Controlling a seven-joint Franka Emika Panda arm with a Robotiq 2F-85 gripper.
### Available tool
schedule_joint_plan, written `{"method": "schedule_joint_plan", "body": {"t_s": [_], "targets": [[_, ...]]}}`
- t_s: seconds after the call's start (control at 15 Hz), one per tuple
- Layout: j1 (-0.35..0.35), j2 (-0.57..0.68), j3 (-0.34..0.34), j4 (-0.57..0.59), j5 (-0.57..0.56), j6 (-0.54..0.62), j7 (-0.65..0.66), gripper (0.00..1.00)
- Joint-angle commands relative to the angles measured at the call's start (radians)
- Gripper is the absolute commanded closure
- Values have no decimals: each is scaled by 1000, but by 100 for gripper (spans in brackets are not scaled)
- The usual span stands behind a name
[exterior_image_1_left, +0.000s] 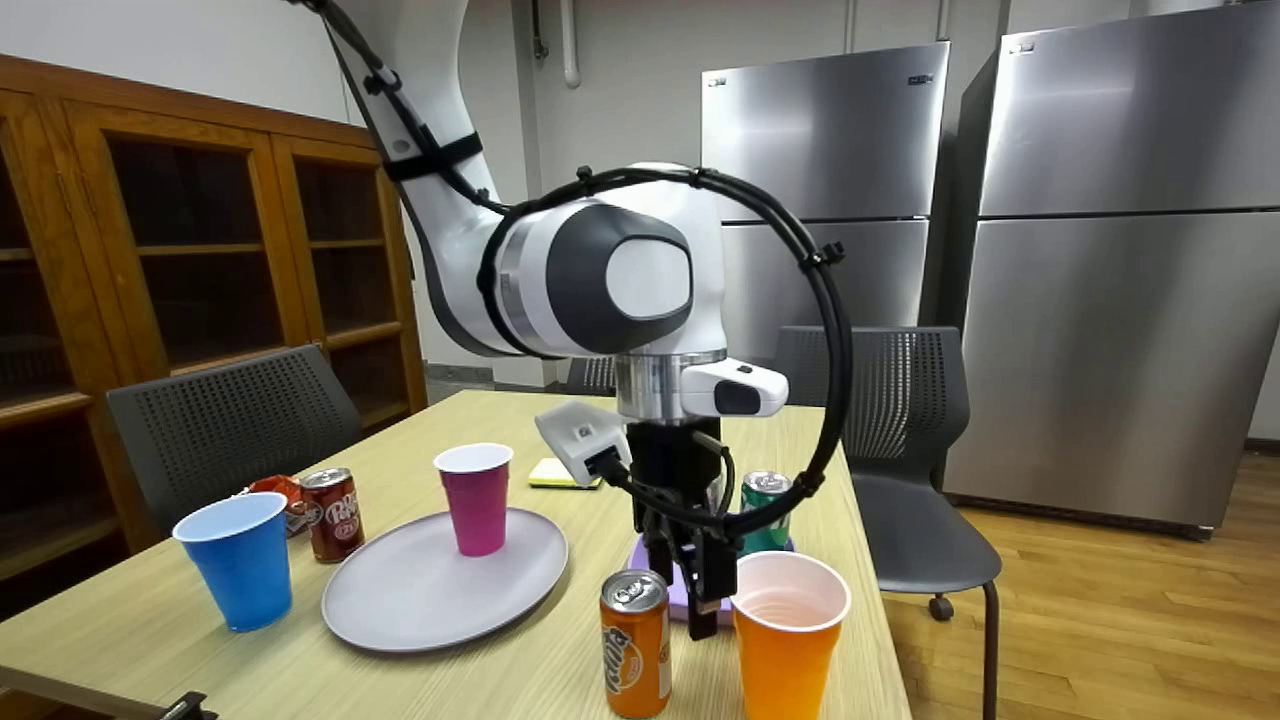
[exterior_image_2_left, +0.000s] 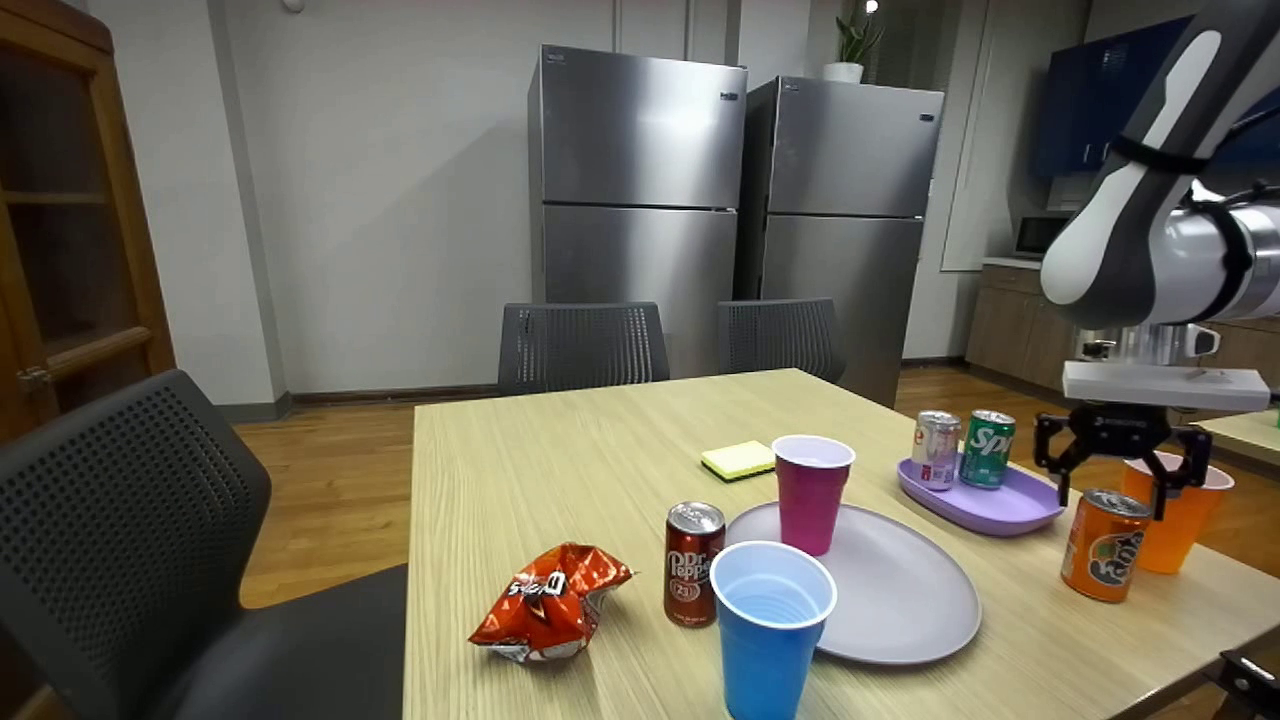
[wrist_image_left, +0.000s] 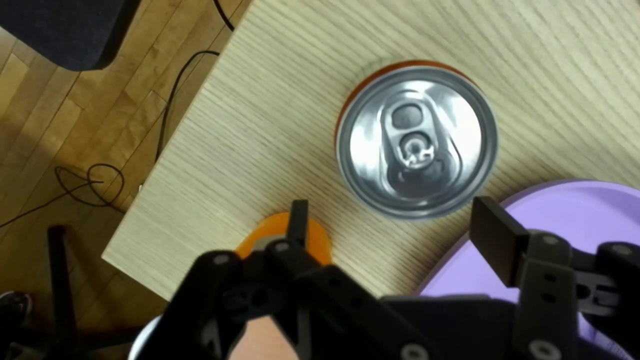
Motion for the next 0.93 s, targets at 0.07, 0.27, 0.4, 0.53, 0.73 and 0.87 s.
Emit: {"method": "schedule_joint_plan", "body": {"t_s": [0.07,0.27,0.4,0.53,0.73,0.87], "targets": [[15,-34,-9,-33,-17,-14,3,0],[17,-43,-9,-48,-16,-15,1,0],[18,-51,-8,-60,-15,-13,1,0],[19,-58,-6,-70,-14,-11,0,0],[24,-71,-4,-88,-15,-10,-1,0],[28,-81,-3,-102,-18,-8,0,0]]}}
